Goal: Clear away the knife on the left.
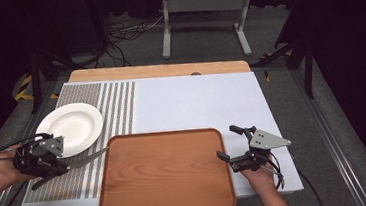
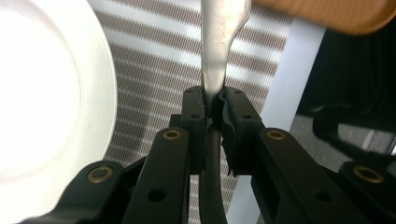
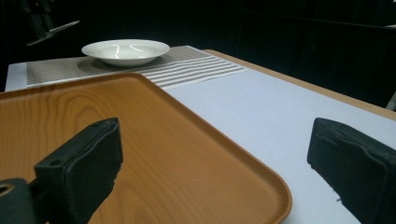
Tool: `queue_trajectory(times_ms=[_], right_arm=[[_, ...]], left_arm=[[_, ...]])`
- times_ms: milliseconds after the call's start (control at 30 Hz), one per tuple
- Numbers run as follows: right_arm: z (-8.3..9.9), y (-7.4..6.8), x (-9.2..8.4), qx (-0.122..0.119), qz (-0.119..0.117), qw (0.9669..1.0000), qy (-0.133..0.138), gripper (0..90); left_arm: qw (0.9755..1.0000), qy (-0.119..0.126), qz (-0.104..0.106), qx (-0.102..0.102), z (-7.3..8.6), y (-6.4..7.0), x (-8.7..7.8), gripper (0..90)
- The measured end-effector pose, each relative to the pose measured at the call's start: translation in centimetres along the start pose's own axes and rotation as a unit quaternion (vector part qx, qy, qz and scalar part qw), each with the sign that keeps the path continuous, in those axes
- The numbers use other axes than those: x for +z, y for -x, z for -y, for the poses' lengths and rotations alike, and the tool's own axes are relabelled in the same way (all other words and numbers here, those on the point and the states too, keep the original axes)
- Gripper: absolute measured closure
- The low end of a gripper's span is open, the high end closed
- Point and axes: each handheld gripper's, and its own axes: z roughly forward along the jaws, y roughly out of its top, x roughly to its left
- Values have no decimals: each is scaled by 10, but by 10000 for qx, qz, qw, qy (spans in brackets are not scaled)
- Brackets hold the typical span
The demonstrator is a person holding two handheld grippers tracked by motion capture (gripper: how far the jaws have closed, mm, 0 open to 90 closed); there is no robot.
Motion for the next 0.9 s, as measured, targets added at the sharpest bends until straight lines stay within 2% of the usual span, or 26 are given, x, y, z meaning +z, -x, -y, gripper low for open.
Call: queue_trajectory(times_ms=[33,67,100,167,267,400,433,467,567,600,700,733,767,833,867,900], right_arm=[[0,0,0,3,2,10000,2,41],[0,0,0,-3,0,10000,4,41],[0,0,0,-3,0,10000,4,41],[0,0,0,-11,-3,10000,2,41],[0,0,-1,-6,-4,10000,7,41],[0,0,-1,-14,-5,10000,13,41],[0,0,-1,-14,-5,10000,13,41],[0,0,-1,-10,-7,10000,14,41],[0,0,-1,-10,-5,10000,18,41],[-1,0,-2,-14,2,10000,14,41],[-1,0,-2,-10,-2,10000,29,41],[-1,1,-2,-14,4,10000,29,41],[-1,1,-2,-11,1,10000,32,41],[-1,1,-2,-17,1,10000,35,41],[-1,1,-2,-16,1,10000,34,41],[-1,1,-2,-16,1,10000,34,41]], left_arm=[[10000,60,14,-56,-2,1,-1,804],[9997,125,61,-217,-6,2,-2,803],[9997,125,61,-217,-6,2,-2,804],[9991,216,106,-363,-10,3,-4,804],[9982,302,180,-476,-15,3,-5,804],[9959,446,302,-726,-23,4,-7,804],[9959,446,302,-726,-23,4,-7,804],[9943,515,369,-857,-26,4,-8,804],[9917,640,430,-1031,-28,3,-8,804],[9895,732,499,-1141,-30,4,-8,804],[9853,893,620,-1315,-33,4,-6,804],[9853,893,620,-1315,-33,4,-6,804],[9829,972,676,-1409,-36,4,-6,804],[9800,1056,763,-1503,-39,5,-6,804],[9800,1056,763,-1503,-39,5,-6,804],[9789,1079,778,-1549,-40,6,-5,804]])
